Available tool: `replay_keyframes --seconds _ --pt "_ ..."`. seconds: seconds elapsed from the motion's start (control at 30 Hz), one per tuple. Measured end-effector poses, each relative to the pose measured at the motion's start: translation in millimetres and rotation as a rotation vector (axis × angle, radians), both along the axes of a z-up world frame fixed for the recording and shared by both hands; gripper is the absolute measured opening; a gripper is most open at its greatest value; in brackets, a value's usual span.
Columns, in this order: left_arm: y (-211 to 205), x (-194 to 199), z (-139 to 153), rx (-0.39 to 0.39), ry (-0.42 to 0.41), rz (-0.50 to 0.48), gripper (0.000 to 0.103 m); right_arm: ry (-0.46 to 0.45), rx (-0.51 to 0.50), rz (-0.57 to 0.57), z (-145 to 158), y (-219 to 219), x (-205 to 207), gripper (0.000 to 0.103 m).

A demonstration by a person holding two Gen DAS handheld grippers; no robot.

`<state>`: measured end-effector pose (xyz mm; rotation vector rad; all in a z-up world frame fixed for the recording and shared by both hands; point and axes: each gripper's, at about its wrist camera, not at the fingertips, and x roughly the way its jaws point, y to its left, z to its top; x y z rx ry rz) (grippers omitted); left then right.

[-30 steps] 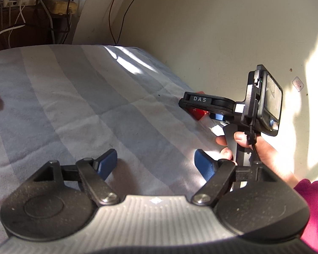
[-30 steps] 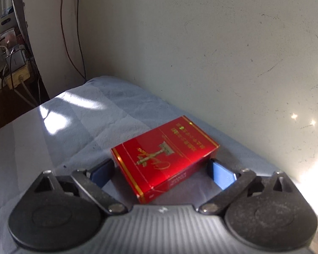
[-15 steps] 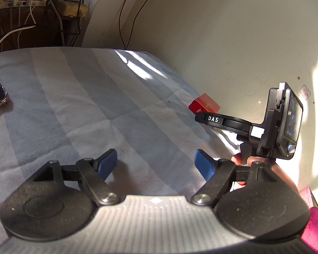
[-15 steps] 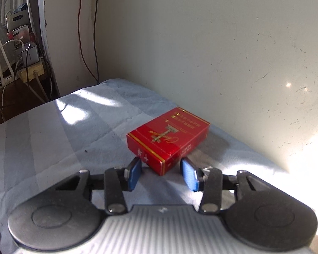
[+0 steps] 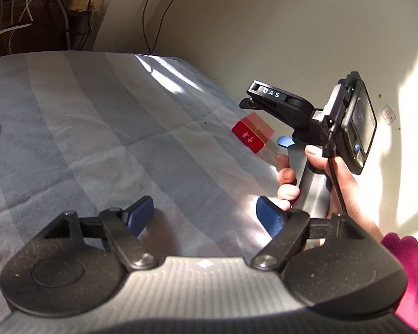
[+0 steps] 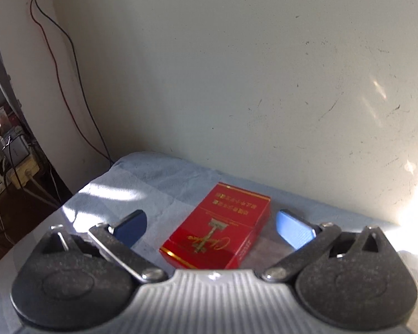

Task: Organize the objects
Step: 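Approach the red box and grasp it with the right tool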

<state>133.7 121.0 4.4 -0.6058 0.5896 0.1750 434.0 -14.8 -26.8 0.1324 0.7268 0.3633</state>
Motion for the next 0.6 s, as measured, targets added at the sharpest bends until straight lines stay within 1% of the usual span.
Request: replay_keyframes --seconds 0.03,0.1,0.13,0.17,0.2,0.23,0.33,0.4,0.53,0.6 --pt "-0.4 0.3 -0.1 0.001 0.001 -0.002 0.082 0.013 -0.019 -0.016 -2.0 5.1 1.6 0.103" --pt "-0.2 1.0 -0.7 0.003 0.002 -0.002 0.082 0.033 -0.115 -0.055 -9.6 20.2 3.0 0.101" --pt "0.3 1.3 -1.0 0.003 0.003 0.000 0.082 0.037 -0.144 -0.056 -12.3 23.7 2.3 0.088" --pt "0.7 1.6 -1.2 0.002 0.004 0.002 0.082 0.039 -0.169 -0.043 -15.9 25.6 -0.1 0.084" --pt "0.9 1.6 -1.3 0.001 0.003 0.004 0.082 0.007 -0.215 -0.030 -16.0 26.2 -7.3 0.074" --pt "1.1 1.5 -1.2 0.000 0.001 0.006 0.082 -0.003 -0.218 -0.016 -16.0 24.9 -11.3 0.071" --pt "1.3 1.9 -0.8 0.011 0.001 0.015 0.082 -0.001 -0.214 0.017 -13.8 10.0 -31.9 0.065" --pt "2.1 1.8 -0.8 0.017 0.000 0.020 0.082 0.003 -0.212 0.041 -12.0 -2.7 -54.2 0.064" --pt "-1.5 2.4 0.6 0.051 -0.005 0.017 0.082 0.010 -0.215 0.112 -4.0 -42.3 -123.2 0.063" --pt "-6.0 3.7 1.3 0.075 -0.009 -0.020 0.082 0.003 -0.235 0.141 -0.4 -64.8 -166.9 0.063"
